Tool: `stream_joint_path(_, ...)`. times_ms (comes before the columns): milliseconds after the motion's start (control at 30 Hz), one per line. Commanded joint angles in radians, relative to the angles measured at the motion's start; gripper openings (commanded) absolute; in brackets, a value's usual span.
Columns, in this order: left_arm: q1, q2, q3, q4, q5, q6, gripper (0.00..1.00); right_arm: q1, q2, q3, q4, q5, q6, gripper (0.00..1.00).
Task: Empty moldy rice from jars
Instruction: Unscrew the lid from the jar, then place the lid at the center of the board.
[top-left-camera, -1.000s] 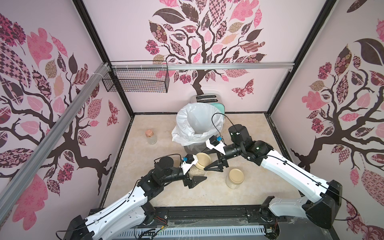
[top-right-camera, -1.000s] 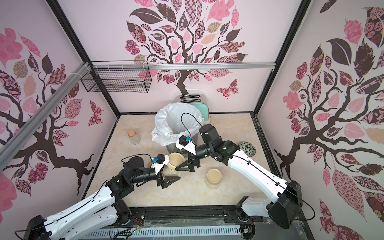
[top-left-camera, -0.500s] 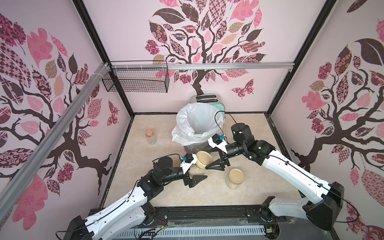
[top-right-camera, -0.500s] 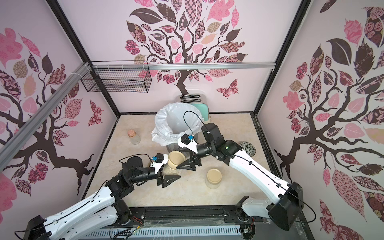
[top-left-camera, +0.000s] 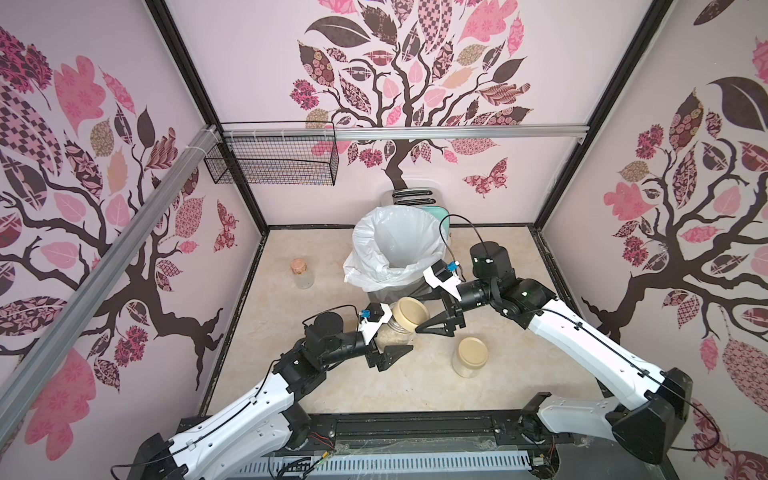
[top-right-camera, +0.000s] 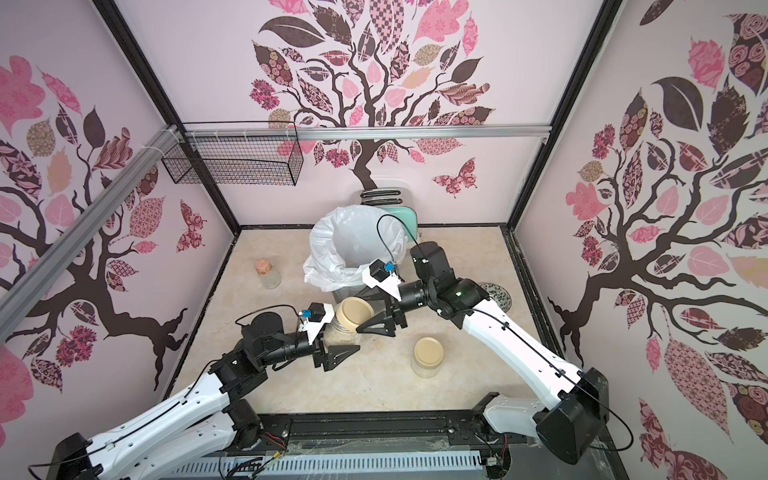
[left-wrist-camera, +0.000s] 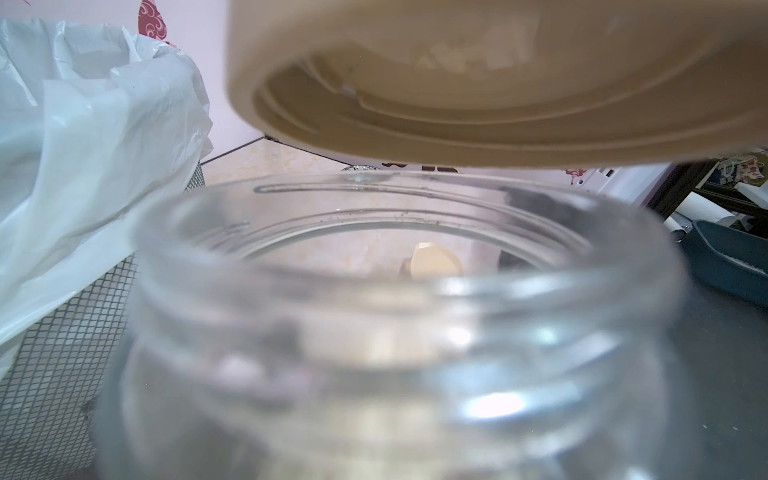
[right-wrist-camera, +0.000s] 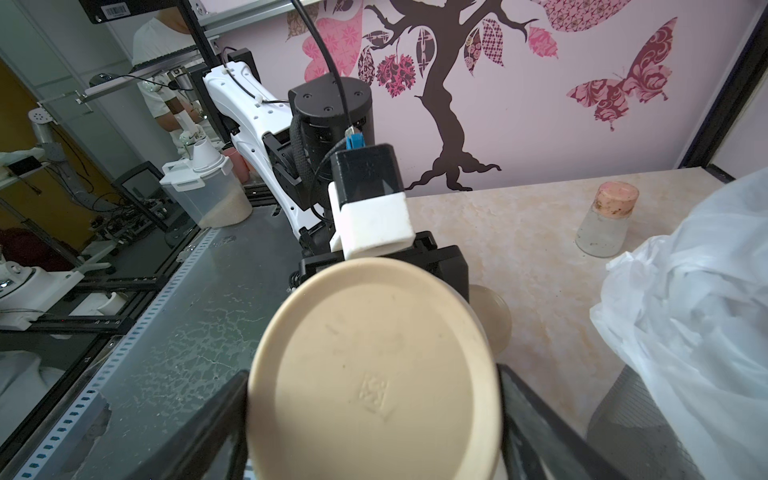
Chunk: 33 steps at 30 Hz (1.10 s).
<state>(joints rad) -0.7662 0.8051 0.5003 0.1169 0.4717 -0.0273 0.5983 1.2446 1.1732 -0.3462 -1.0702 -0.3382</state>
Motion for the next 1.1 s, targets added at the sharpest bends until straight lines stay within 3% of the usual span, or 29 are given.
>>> stream_joint_path(0, 0.002, -0.024, 0.024, 0.08, -0.004, -0.005, 0.5, -0.04, -0.028, 0.049, 0.018, -0.016, 0.032, 0.6)
stream_joint_path(133, 0.002, -0.029, 0.024, 0.075, -0.007, -0.003, 0.5, -0.093, -0.053, 0.036, 0.018, 0.0, 0.045, 0.6)
stream_joint_path(500, 0.004, -0.042, 0.028, 0.066, -0.01, 0.005, 0.5, -0.257, -0.156, -0.11, 0.009, 0.186, 0.07, 0.62)
stream_joint_path(700, 0.007, -0.042, 0.03, 0.067, -0.007, 0.008, 0.49, -0.396, -0.183, -0.221, 0.055, 0.236, 0.112, 0.62)
stream_joint_path(1067, 0.01, -0.044, 0.043, 0.057, 0.004, 0.016, 0.49, -0.486, -0.047, -0.388, 0.182, 0.437, 0.137, 0.64)
